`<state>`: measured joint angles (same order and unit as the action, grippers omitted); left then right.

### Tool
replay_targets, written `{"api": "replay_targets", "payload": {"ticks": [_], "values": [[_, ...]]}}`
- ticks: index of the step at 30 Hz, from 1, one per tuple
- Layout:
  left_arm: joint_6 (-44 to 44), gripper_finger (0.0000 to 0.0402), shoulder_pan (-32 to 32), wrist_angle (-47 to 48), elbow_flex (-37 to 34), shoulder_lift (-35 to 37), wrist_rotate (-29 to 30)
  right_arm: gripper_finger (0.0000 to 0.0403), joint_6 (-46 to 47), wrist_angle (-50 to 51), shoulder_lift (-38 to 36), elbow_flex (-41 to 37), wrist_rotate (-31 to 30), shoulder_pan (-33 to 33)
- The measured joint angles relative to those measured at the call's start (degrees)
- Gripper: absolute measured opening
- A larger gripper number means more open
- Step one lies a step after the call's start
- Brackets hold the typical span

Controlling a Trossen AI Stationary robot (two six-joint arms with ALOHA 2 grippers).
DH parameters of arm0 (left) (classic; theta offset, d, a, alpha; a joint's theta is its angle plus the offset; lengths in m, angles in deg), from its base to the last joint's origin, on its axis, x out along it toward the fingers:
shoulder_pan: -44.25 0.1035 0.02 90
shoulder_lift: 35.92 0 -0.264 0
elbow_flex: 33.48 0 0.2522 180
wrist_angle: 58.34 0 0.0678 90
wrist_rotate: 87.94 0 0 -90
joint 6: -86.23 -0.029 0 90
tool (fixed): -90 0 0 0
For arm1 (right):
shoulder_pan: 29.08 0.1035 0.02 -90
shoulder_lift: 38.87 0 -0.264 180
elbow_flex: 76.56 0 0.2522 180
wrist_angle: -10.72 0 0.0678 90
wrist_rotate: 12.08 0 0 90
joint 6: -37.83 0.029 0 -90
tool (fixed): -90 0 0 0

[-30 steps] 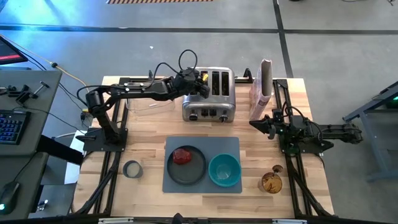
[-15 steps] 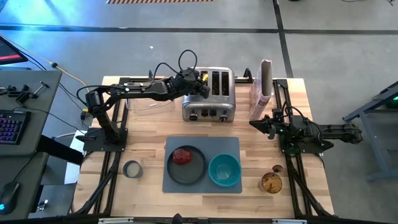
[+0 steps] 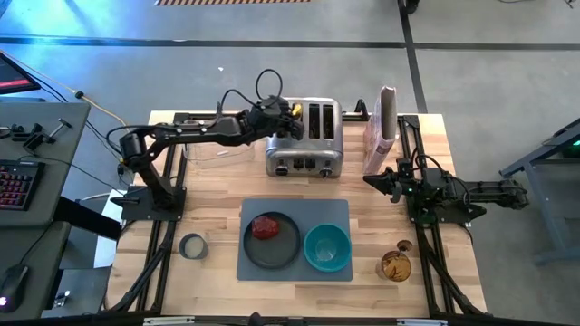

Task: Arrange a breakfast setting
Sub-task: Put the bread on the black plate

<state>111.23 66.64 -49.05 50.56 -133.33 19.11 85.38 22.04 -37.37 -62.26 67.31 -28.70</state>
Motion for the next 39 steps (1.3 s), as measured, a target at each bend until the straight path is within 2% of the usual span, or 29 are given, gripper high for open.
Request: {"api": "replay_targets", "payload": {"ticks": [8, 19, 25, 34, 39], "values": [[-0.3, 0.0003, 0.0, 0.0, 0.0, 3.3, 0.4, 0.0037, 0.0, 0.0, 0.0, 0.0, 0.0, 0.0], [-5.5, 0.0002, 0.0, 0.2, 0.1, 9.4, 0.5, 0.0037, 0.0, 0.0, 0.0, 0.0, 0.0, 0.0], [-11.0, 0.0002, -0.6, 1.5, 0.1, 13.0, -1.4, 0.0037, 0.0, 0.0, 0.0, 0.0, 0.0, 0.0], [-21.0, 0.0002, -5.4, 7.8, 0.1, 19.1, -6.0, 0.0037, 0.0, 0.0, 0.0, 0.0, 0.0, 0.0], [-26.5, 0.0002, -10.3, 13.3, 0.1, 21.6, -6.0, 0.0037, 0.0, 0.0, 0.0, 0.0, 0.0, 0.0]]}}
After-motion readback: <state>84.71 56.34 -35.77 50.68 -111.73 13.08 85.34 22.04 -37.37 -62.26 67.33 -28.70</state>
